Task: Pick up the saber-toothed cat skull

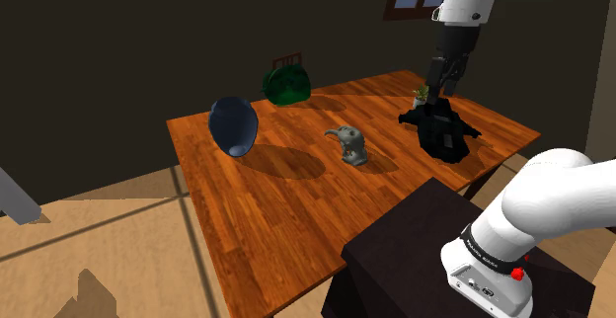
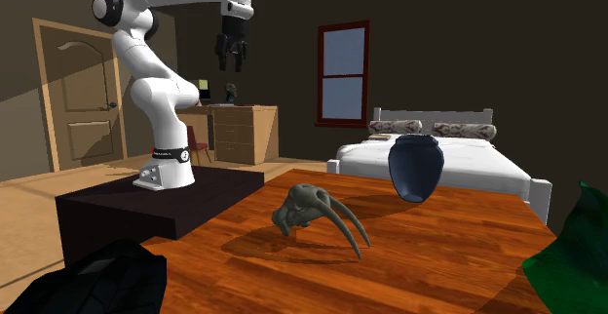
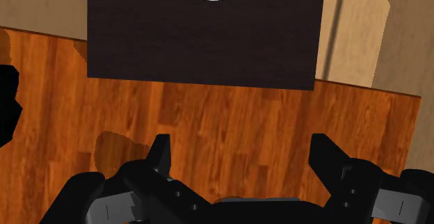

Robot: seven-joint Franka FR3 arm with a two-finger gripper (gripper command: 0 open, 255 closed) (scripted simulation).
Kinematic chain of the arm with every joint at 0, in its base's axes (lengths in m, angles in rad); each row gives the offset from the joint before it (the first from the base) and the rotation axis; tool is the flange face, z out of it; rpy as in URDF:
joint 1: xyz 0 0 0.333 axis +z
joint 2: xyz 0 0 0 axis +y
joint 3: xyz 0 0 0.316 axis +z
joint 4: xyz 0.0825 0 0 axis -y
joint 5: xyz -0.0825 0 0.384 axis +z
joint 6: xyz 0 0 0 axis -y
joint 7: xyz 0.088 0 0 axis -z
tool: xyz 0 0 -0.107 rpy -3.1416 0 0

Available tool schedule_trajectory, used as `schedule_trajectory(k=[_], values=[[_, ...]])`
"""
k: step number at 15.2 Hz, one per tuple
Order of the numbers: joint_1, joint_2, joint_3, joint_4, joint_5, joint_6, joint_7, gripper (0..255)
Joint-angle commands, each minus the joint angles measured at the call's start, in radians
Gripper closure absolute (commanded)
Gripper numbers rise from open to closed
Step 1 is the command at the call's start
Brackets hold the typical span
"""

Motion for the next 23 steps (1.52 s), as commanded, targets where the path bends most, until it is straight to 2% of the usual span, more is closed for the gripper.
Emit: schedule_trajectory(k=[1, 12, 18, 23], values=[[0.000, 0.000, 0.000, 0.000, 0.000, 0.000, 0.000, 0], [-0.009, 0.450, -0.047, 0.145, -0.023, 0.221, -0.074, 0], [-0.015, 0.706, -0.064, 0.292, -0.019, 0.285, -0.112, 0], [-0.023, 0.921, -0.071, 0.450, -0.011, 0.303, -0.141, 0]])
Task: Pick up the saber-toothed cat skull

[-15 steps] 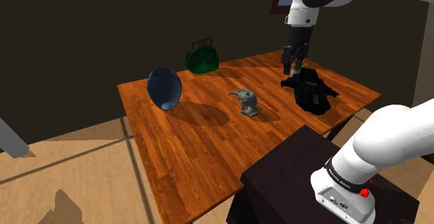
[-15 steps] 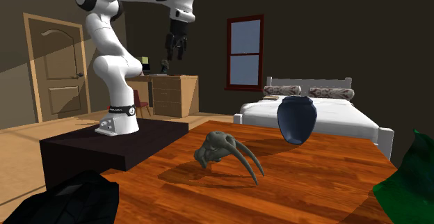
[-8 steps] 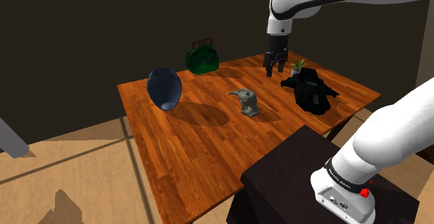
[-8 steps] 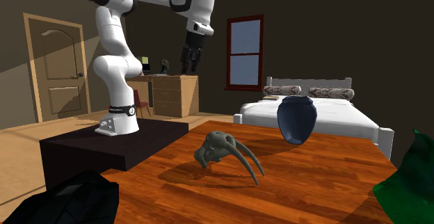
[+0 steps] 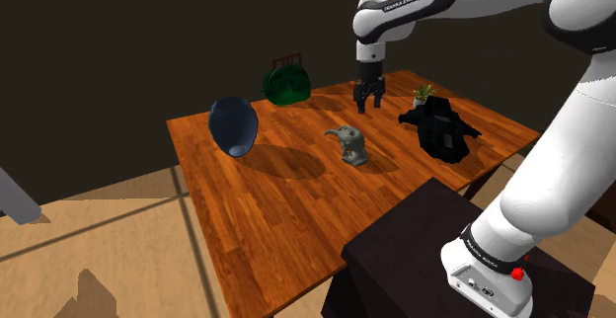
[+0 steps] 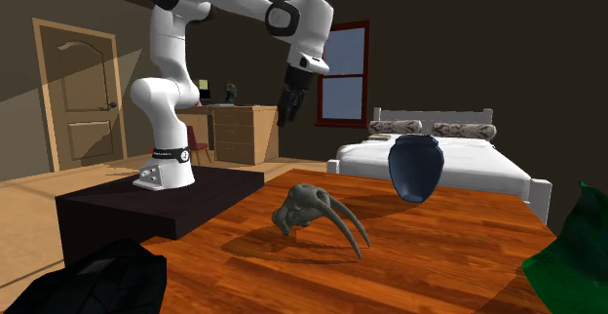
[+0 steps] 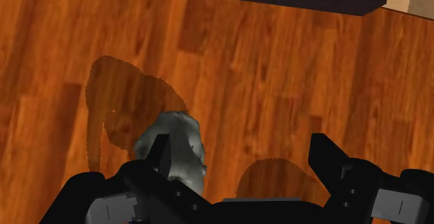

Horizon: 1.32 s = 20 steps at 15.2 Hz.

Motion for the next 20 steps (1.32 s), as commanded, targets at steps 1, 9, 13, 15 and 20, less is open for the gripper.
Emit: schedule_trajectory(k=[1, 9, 13, 15, 20], values=[[-0.005, 0.090, -0.003, 0.078, 0.003, -0.003, -0.012, 0], [-0.027, 0.452, -0.001, 0.430, 0.017, -0.054, -0.046, 0], [-0.041, 0.656, 0.003, 0.672, 0.021, -0.122, -0.056, 0], [-0.050, 0.774, 0.005, 0.827, 0.022, -0.174, -0.059, 0], [-0.069, 1.051, 0.011, 1.230, 0.024, -0.323, -0.060, 0]])
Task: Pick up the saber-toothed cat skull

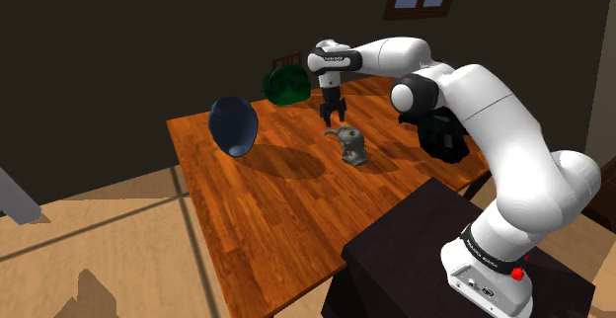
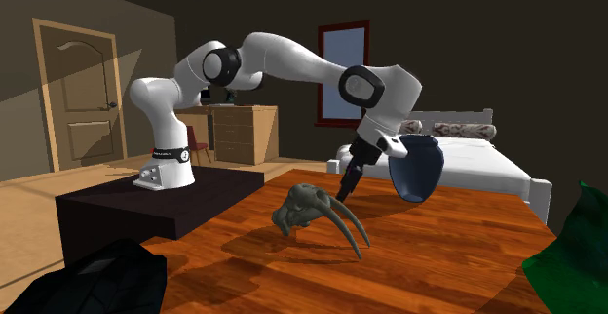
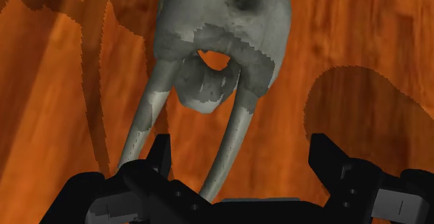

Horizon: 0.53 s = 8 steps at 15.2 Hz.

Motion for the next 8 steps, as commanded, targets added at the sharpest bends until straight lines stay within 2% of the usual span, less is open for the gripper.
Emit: schedule_trajectory(k=[1, 8], values=[[-0.003, 0.046, 0.001, 0.057, 0.000, -0.013, 0.000, 0], [-0.004, 0.093, 0.002, 0.068, 0.001, 0.023, 0.000, 0]])
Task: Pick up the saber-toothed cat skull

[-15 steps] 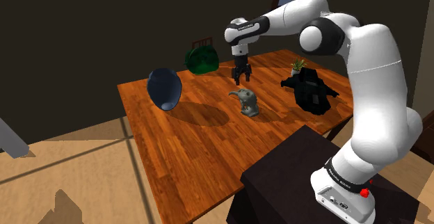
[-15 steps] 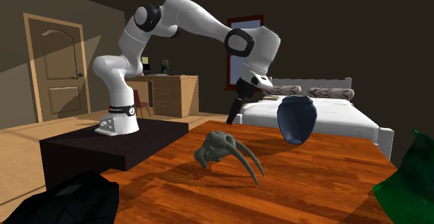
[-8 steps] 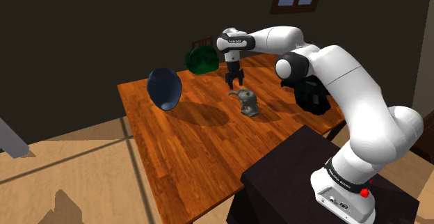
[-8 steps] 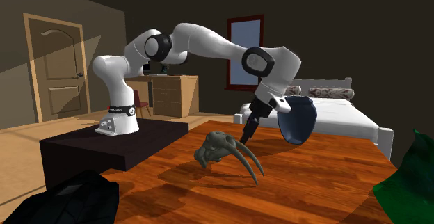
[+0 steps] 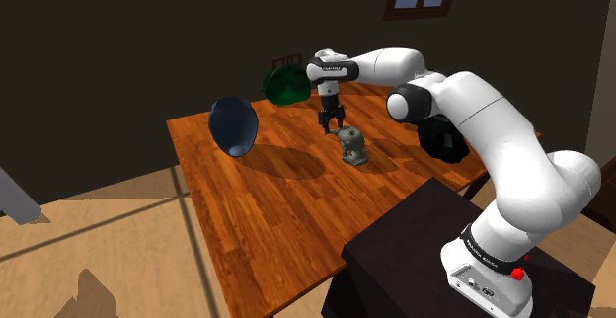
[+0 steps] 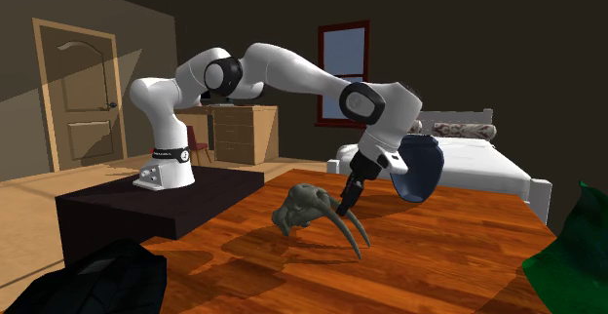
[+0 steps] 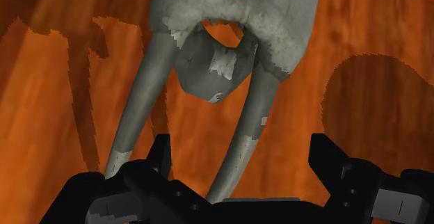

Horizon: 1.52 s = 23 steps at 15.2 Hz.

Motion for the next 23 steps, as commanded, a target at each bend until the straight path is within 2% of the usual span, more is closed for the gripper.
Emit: schedule_trajectory(k=[1, 10, 23], values=[[0.000, 0.007, 0.000, 0.007, 0.000, 0.000, 0.000, 255], [0.000, 0.007, 0.000, 0.007, 0.000, 0.000, 0.000, 255], [0.000, -0.083, -0.002, 0.018, -0.002, -0.101, 0.000, 255]])
